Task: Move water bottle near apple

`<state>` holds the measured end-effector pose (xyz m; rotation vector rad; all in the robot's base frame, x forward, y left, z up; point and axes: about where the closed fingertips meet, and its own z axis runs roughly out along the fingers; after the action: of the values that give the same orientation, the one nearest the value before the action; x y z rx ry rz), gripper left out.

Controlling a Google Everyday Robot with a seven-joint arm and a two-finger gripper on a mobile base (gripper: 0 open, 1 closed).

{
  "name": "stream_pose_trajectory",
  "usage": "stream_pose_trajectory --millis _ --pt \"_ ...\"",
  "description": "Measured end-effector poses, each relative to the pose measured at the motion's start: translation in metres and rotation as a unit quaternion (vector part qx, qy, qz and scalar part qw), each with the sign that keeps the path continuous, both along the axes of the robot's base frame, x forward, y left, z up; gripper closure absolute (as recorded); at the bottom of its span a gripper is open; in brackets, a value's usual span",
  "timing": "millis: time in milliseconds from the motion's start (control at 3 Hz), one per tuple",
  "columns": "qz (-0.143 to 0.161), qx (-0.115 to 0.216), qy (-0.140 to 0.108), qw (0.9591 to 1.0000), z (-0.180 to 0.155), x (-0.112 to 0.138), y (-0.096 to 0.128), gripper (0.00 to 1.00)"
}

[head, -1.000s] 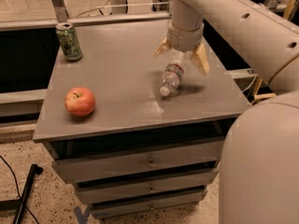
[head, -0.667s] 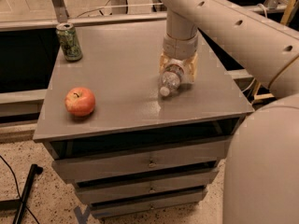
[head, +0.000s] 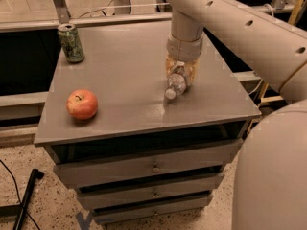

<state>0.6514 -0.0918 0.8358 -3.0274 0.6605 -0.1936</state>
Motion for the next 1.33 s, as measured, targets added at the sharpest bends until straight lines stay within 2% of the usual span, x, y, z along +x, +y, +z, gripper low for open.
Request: stream_pose_trajectory --millis 333,667,1000,1333 --pt "0.034 0.041 -0.011 0.9985 0.013 -0.005 0.011 1.00" --pt "0.085 0.088 -0.025 0.9922 0.031 -0.024 0.026 1.00" --pt "0.159 0.108 -0.033 0.9808 0.046 -0.064 0.059 1.00" --pt "0.228 0.113 -0.019 0.9669 0.039 -0.104 0.101 1.00"
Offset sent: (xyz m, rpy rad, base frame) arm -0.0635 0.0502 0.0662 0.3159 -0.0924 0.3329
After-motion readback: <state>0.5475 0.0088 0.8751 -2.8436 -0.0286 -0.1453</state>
